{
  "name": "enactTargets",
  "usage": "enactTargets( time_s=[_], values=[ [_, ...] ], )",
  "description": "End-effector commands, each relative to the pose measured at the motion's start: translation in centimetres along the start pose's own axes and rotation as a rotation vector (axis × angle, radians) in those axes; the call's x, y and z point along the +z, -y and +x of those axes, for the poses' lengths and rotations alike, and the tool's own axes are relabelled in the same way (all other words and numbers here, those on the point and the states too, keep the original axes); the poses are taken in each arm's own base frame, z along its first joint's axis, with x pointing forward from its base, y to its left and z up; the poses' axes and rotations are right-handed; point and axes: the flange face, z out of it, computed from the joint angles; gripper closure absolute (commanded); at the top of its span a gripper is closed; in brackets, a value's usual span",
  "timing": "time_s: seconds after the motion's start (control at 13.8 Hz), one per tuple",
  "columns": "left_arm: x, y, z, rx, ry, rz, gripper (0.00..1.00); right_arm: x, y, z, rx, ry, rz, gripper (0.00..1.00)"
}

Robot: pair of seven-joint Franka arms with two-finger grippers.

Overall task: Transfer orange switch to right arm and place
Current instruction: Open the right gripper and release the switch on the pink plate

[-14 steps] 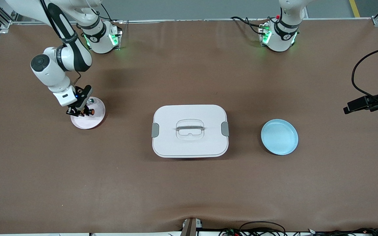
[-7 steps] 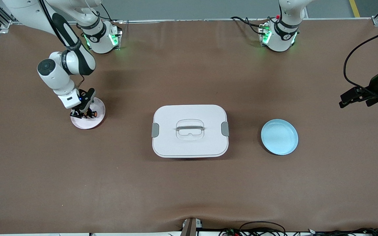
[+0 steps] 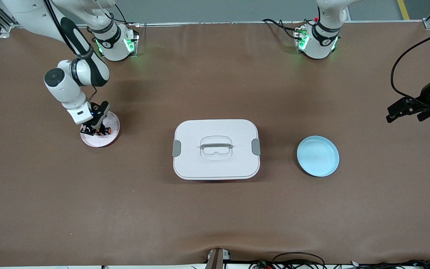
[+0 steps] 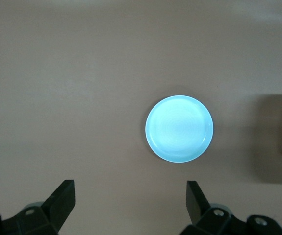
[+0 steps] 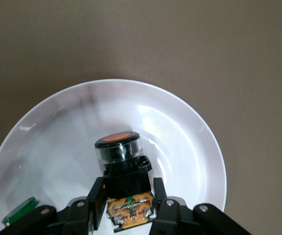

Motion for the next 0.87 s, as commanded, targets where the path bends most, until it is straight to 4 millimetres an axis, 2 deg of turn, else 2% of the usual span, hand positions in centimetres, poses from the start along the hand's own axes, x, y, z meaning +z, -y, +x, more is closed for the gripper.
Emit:
enactTargets(
  time_s=[0.0,0.07,0.29,0.44,0.65,0.8],
  values=[
    [-1.2,-0.4,-0.5,0.021,-0.016,-0.019,0.0,0.5,-0.3,-0.4,0.017,-0.001,-0.006,0.9],
    [-1.4,-0.3,-0.6,0.023,-0.019,-0.018,0.0,0.4,-0.4,-0.4,0.04,-0.001,-0.004,0.01],
    [-2.1,-0.5,-0.5,0.021,-0.032,-0.014,0.0,-0.3,-0.9,-0.3,0.062,0.0,-0.004,0.0],
    [-4.0,-0.6,-0.2,0.017,-0.067,-0.014,0.0,-1.6,-1.8,0.0,0.081,0.005,0.016,0.0],
    [-4.8,-1.1,-0.2,0.008,-0.049,-0.016,0.0,-3.4,-3.0,0.2,0.131,0.012,0.035,0.0],
    [-5.7,-1.7,-0.1,-0.011,-0.062,-0.018,0.0,-4.9,-3.3,0.2,0.244,0.015,0.037,0.0]
  ],
)
